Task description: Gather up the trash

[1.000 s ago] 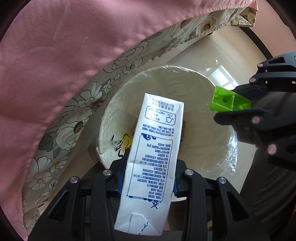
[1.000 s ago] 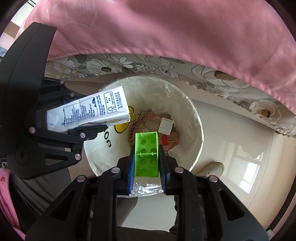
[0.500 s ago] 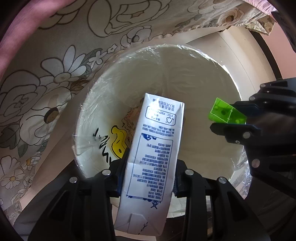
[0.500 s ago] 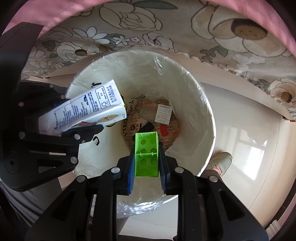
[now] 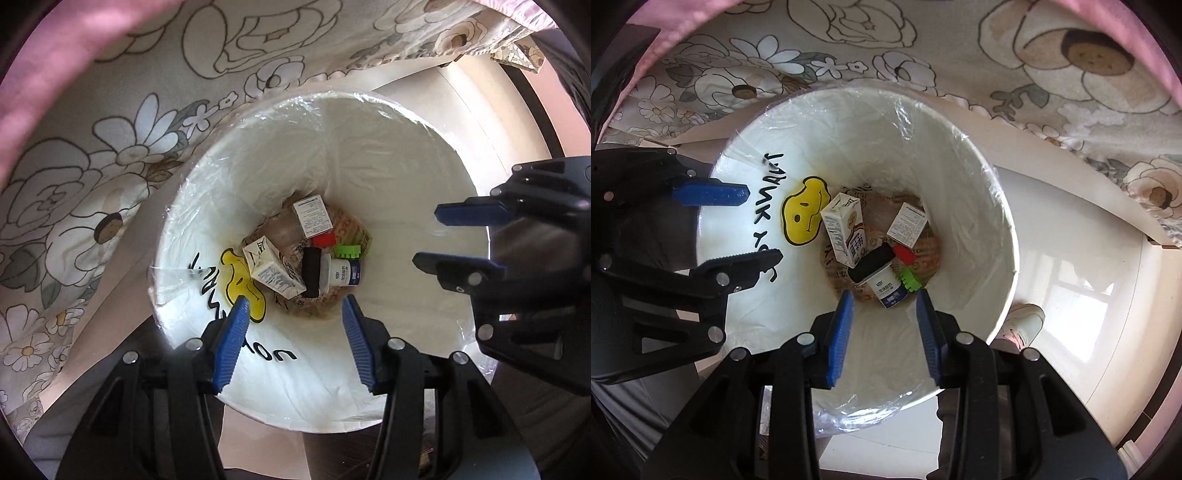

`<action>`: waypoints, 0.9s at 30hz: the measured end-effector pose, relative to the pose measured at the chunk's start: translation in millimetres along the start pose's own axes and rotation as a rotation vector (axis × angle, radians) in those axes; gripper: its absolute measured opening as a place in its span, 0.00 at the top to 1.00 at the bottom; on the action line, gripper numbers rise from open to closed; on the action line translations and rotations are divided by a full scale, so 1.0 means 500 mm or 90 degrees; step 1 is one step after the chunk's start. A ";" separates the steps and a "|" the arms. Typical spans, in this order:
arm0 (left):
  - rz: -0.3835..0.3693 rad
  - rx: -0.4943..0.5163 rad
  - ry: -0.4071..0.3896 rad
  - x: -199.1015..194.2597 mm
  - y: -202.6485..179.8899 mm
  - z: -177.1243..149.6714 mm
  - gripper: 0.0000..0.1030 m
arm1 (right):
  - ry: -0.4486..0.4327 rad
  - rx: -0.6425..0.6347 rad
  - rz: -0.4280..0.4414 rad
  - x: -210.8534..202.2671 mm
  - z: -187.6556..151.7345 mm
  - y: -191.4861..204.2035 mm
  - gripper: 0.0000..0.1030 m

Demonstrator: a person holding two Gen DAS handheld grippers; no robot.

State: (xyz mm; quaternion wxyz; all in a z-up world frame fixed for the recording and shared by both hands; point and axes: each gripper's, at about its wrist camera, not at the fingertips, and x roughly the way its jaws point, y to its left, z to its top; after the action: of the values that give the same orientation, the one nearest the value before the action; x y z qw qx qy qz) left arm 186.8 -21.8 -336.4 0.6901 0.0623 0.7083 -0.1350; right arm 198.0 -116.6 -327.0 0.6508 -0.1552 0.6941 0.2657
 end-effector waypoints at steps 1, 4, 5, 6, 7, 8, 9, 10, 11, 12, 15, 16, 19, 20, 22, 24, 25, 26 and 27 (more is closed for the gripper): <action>0.002 0.002 -0.009 -0.011 -0.002 -0.004 0.47 | -0.008 0.000 -0.001 -0.012 -0.002 0.004 0.64; 0.018 0.011 -0.046 -0.053 -0.012 -0.015 0.47 | -0.037 0.000 -0.005 -0.058 -0.013 0.011 0.64; 0.023 0.011 -0.060 -0.071 -0.018 -0.012 0.47 | -0.050 -0.002 -0.009 -0.077 -0.017 0.014 0.64; 0.026 0.012 -0.073 -0.087 -0.023 -0.012 0.47 | -0.062 -0.003 -0.013 -0.094 -0.025 0.013 0.64; 0.029 0.015 -0.086 -0.104 -0.025 -0.015 0.47 | -0.075 -0.004 -0.016 -0.114 -0.030 0.016 0.64; 0.032 0.018 -0.100 -0.123 -0.027 -0.015 0.47 | -0.088 -0.005 -0.018 -0.135 -0.036 0.019 0.64; 0.035 0.023 -0.117 -0.143 -0.029 -0.018 0.47 | -0.102 -0.004 -0.018 -0.157 -0.042 0.022 0.64; 0.041 0.028 -0.133 -0.164 -0.033 -0.022 0.47 | -0.117 -0.003 -0.017 -0.179 -0.047 0.024 0.64; 0.052 0.033 -0.149 -0.188 -0.036 -0.023 0.47 | -0.131 -0.001 -0.018 -0.200 -0.052 0.027 0.63; 0.061 0.036 -0.166 -0.210 -0.039 -0.027 0.47 | -0.146 0.002 -0.019 -0.222 -0.058 0.030 0.59; 0.073 0.043 -0.210 -0.281 -0.051 -0.042 0.47 | -0.187 0.012 -0.020 -0.287 -0.077 0.039 0.57; 0.077 0.046 -0.222 -0.303 -0.056 -0.048 0.47 | -0.200 0.013 -0.022 -0.305 -0.085 0.045 0.57; 0.107 0.059 -0.258 -0.367 -0.073 -0.074 0.47 | -0.236 0.017 -0.031 -0.361 -0.115 0.068 0.52; 0.122 0.066 -0.269 -0.385 -0.078 -0.085 0.47 | -0.249 0.018 -0.032 -0.380 -0.127 0.075 0.49; 0.138 0.073 -0.292 -0.426 -0.089 -0.110 0.40 | -0.277 0.019 -0.034 -0.420 -0.152 0.091 0.45; 0.134 0.065 -0.306 -0.460 -0.092 -0.133 0.34 | -0.303 0.031 -0.043 -0.450 -0.178 0.106 0.38; 0.128 0.059 -0.311 -0.473 -0.092 -0.145 0.33 | -0.314 0.037 -0.049 -0.462 -0.191 0.114 0.37; 0.124 0.056 -0.317 -0.488 -0.093 -0.157 0.32 | -0.324 0.042 -0.056 -0.475 -0.206 0.123 0.35; 0.127 0.050 -0.326 -0.500 -0.094 -0.171 0.30 | -0.332 0.049 -0.068 -0.484 -0.219 0.128 0.34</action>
State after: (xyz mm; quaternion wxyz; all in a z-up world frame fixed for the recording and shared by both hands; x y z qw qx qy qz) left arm 101.9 -18.7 -82.1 0.8535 0.1220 0.4956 -0.1053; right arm 97.3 -158.8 -76.5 0.8262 -0.0928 0.5032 0.2356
